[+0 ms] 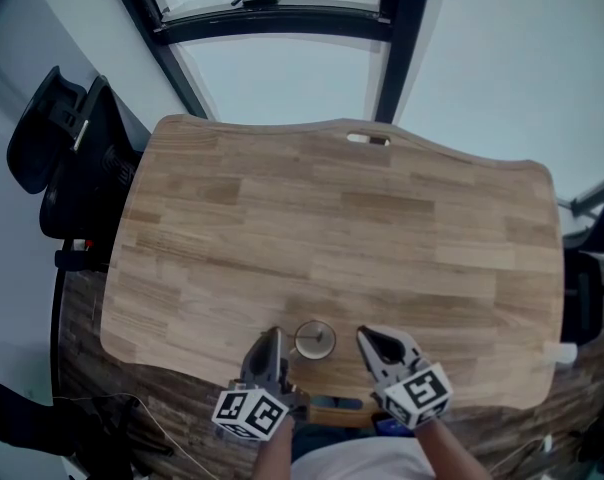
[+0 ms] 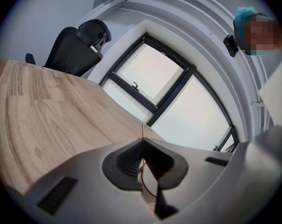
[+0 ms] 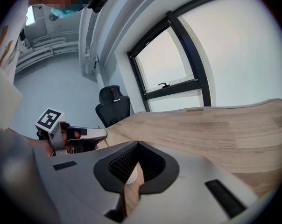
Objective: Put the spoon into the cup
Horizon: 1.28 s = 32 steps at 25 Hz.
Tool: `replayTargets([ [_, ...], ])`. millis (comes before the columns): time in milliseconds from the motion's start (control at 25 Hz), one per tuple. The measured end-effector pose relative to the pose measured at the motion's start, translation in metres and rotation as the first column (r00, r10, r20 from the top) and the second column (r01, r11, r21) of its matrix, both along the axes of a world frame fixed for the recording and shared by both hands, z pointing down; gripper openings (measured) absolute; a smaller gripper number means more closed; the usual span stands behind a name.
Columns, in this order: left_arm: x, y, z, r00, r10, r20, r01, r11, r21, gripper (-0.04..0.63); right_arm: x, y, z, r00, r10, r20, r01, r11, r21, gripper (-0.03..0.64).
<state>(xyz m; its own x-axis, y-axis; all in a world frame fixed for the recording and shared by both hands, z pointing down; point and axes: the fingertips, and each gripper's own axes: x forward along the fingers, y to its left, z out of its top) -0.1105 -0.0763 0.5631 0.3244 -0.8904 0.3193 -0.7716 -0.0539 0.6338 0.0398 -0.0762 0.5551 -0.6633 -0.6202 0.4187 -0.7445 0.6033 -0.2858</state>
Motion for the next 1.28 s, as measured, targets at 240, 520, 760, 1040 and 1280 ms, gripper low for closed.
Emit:
replayTargets([
  [240,0.0029,-0.0011,0.002,1.0,0.004,-0.007,-0.004,1.0,-0.001,0.002,0.0013,0.0008,0.0052,1.0,-0.004,-0.001,0.004,1.0,-0.009,-0.003],
  [520,0.0047,-0.0043,0.0034,1.0,0.013,-0.009,-0.013,1.0,-0.003,0.002,0.0027,-0.0027,0.0047,1.0,0.009,-0.006,-0.009,1.0,-0.008,-0.003],
  [760,0.0056,-0.0054,0.0045,1.0,0.016,-0.007,-0.016,1.0,-0.007,0.002,0.0027,-0.0051,0.0048,1.0,0.015,-0.004,-0.015,1.0,-0.01,-0.003],
  [1040,0.0071,-0.0066,0.0073,0.999,0.031,-0.011,-0.031,0.999,-0.007,0.002,0.0019,-0.0062,0.0051,1.0,0.023,-0.01,-0.023,1.0,-0.009,-0.003],
  [1280,0.0083,-0.0068,0.0098,0.998,0.059,-0.003,-0.059,0.998,0.001,0.002,0.0025,-0.0038,0.0084,0.999,0.033,-0.015,-0.033,0.999,-0.024,-0.003],
])
